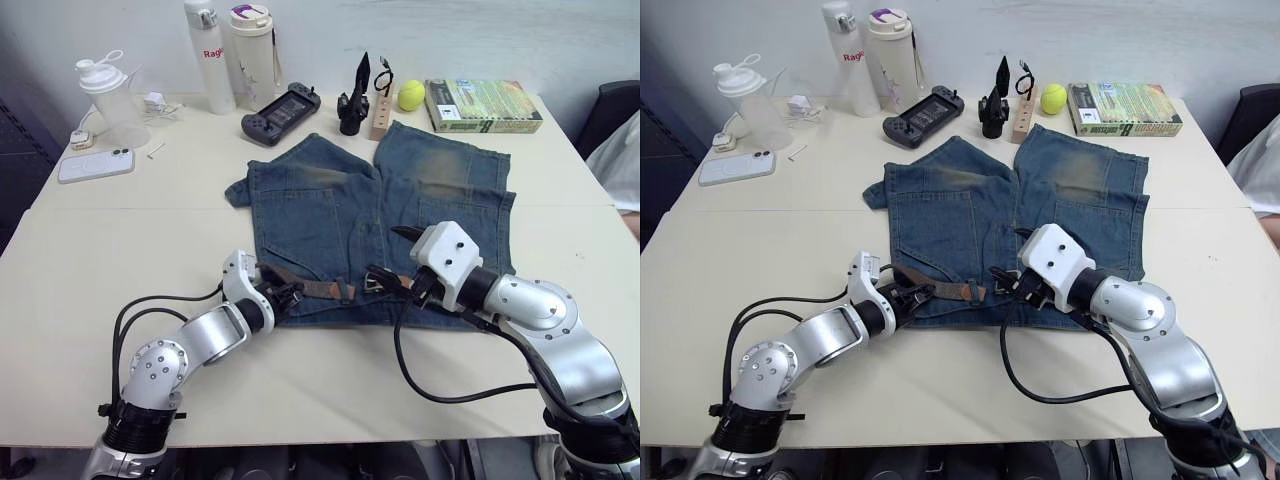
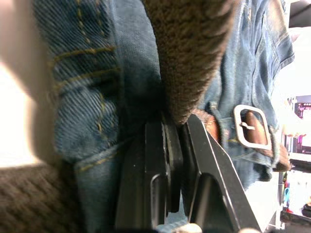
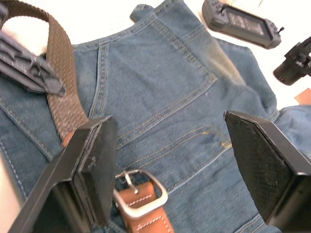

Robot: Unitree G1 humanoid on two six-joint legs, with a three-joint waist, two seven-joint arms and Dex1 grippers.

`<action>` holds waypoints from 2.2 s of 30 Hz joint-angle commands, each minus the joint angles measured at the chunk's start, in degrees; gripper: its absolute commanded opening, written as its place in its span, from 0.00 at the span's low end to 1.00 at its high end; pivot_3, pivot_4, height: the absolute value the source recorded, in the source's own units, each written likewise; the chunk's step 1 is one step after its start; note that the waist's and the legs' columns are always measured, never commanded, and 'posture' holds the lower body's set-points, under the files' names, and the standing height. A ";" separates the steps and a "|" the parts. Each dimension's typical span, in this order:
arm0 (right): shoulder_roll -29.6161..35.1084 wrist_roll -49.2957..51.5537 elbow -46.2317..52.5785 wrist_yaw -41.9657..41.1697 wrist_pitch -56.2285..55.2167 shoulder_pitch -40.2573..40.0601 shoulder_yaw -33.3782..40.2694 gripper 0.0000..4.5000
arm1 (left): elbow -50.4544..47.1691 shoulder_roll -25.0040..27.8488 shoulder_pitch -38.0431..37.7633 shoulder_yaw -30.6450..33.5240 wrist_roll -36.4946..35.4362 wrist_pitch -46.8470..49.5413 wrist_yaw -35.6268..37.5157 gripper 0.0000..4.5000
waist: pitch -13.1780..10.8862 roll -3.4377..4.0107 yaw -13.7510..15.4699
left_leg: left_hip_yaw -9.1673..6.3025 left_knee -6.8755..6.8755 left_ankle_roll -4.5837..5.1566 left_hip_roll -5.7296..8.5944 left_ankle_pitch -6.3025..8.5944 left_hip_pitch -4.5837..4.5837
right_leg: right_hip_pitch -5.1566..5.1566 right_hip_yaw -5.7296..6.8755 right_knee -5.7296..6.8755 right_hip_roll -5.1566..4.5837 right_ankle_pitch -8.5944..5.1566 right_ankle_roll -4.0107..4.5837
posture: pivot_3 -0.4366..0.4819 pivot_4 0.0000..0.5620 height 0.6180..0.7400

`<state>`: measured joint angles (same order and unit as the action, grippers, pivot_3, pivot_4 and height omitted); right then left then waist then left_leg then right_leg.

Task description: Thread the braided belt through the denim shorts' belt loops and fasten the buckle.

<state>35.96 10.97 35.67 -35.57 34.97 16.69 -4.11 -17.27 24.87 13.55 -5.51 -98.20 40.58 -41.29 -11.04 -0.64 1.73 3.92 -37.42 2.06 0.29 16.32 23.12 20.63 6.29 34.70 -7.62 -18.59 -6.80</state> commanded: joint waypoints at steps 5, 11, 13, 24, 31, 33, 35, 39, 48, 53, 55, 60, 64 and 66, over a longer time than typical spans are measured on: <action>1.73 0.47 2.28 -1.31 -1.35 -2.28 1.46 0.83 | 2.98 -1.79 1.87 -0.53 10.57 4.57 18.00 0.00 | 0.00 0.00 0.54 | 0.01 0.00 0.00 0.01 0.00 0.00 | 0.01 0.02 0.01 -0.02 0.00 0.00 | 0.48 0.27 0.87; 7.56 -4.92 2.20 -4.07 -9.37 -7.98 -0.73 0.83 | 5.46 1.57 3.78 -1.01 18.46 10.21 36.64 0.00 | -0.01 0.01 1.00 | 0.08 0.06 -0.02 0.02 0.00 0.01 | 0.07 -0.01 0.00 -0.02 0.00 0.00 | 0.48 0.27 0.87; 9.40 -8.38 1.50 -4.22 -13.62 -9.57 -2.44 0.83 | 6.05 1.68 3.43 -1.57 20.65 11.78 41.30 0.00 | -0.01 0.01 1.01 | 0.08 0.11 -0.02 0.02 0.00 0.01 | 0.07 0.01 -0.07 -0.01 0.00 0.00 | 0.48 0.27 0.87; 10.88 -30.55 -5.84 2.34 -31.80 -13.87 -11.09 0.83 | 12.19 -0.97 4.84 -2.17 33.43 14.50 56.03 0.00 | 0.00 0.02 1.21 | 0.05 0.11 -0.10 0.00 -0.07 -0.09 | -0.02 0.03 -0.03 -0.01 0.00 0.00 | 0.48 0.27 0.87; 10.93 -29.24 -2.08 1.26 -33.18 -21.56 -5.82 0.83 | 15.39 -2.39 7.95 -1.27 38.74 16.94 60.55 0.00 | 0.00 0.02 1.46 | 0.01 0.11 -0.11 0.01 -0.09 -0.12 | -0.06 0.05 -0.01 -0.04 0.00 0.00 | 0.48 0.27 0.87; 10.68 -30.04 -2.25 1.71 -33.57 -22.86 -4.82 0.83 | 15.61 -3.24 8.31 -0.98 39.57 17.68 61.15 0.00 | 0.00 0.03 1.51 | 0.00 0.10 -0.11 0.00 -0.10 -0.13 | -0.08 0.06 0.02 -0.04 0.00 0.00 | 0.48 0.27 0.87; 9.56 -31.90 -3.43 2.84 -33.39 -22.14 -5.01 0.83 | 15.65 -3.89 8.88 -1.26 40.71 18.30 62.33 0.00 | 0.00 0.03 1.47 | 0.00 0.09 -0.11 0.00 -0.10 -0.15 | -0.08 0.05 0.05 -0.05 0.00 0.00 | 0.48 0.27 0.87; 7.12 -33.88 -4.18 4.09 -32.81 -20.48 -5.46 0.83 | 16.76 -4.17 9.59 -2.38 44.78 18.74 64.14 0.00 | 0.00 0.03 1.54 | -0.02 0.09 -0.13 0.01 -0.11 -0.16 | -0.08 0.06 0.08 -0.06 0.00 0.00 | 0.48 0.27 0.87; 5.55 -33.95 -2.64 3.24 -32.67 -20.85 -4.42 0.83 | 14.32 -5.49 9.14 -5.73 56.14 19.36 59.54 0.00 | 0.02 0.04 1.59 | -0.05 0.09 -0.12 0.02 -0.12 -0.22 | -0.18 0.08 0.07 -0.09 0.00 0.00 | 0.48 0.27 0.87; 5.39 -33.50 -1.50 3.02 -32.72 -21.03 -3.64 0.83 | 11.15 -5.68 7.38 -7.78 60.02 19.83 58.77 0.00 | 0.03 0.05 1.62 | -0.05 0.13 -0.16 0.02 -0.09 -0.38 | -0.33 0.07 0.05 -0.09 0.00 0.00 | 0.48 0.27 0.87; 5.50 -33.40 -1.46 2.88 -33.52 -20.83 -3.51 0.83 | 10.77 -6.32 6.98 -7.14 60.17 20.65 58.85 0.00 | 0.03 0.06 1.62 | -0.04 0.16 -0.31 0.02 0.00 -0.47 | -0.41 0.06 0.02 -0.09 0.00 0.00 | 0.48 0.27 0.87; 5.49 -32.89 -1.53 2.16 -35.50 -20.02 -3.70 0.83 | 10.40 -6.77 6.70 -6.52 60.98 21.31 59.39 0.00 | 0.04 0.06 1.58 | -0.07 0.29 -0.52 0.00 0.16 -0.90 | -0.90 0.10 -0.22 -0.09 0.00 0.01 | 0.48 0.27 0.87; 5.89 -32.61 -0.56 0.80 -36.13 -19.85 -3.91 0.83 | 10.44 -7.11 6.76 -5.74 60.83 21.93 59.30 0.00 | 0.04 0.06 1.57 | -0.13 0.28 -0.56 -0.02 0.23 -0.94 | -0.96 0.14 -0.28 -0.14 0.00 0.01 | 0.48 0.27 0.87; 6.06 -32.69 -0.17 0.13 -36.31 -20.10 -3.99 0.83 | 10.26 -6.65 6.94 -6.30 61.53 21.48 59.80 0.00 | 0.04 0.06 1.56 | -0.13 0.28 -0.56 -0.02 0.22 -0.93 | -0.96 0.14 -0.28 -0.14 0.00 0.01 | 0.48 0.27 0.87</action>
<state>41.82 -22.72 32.23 -34.73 -0.07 -3.42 -8.77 -9.19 17.67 22.70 -9.13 -39.93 58.85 19.32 -11.00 -0.58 3.29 3.79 -37.15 1.51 0.28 16.54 22.18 19.67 6.44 34.43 -7.75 -18.59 -6.79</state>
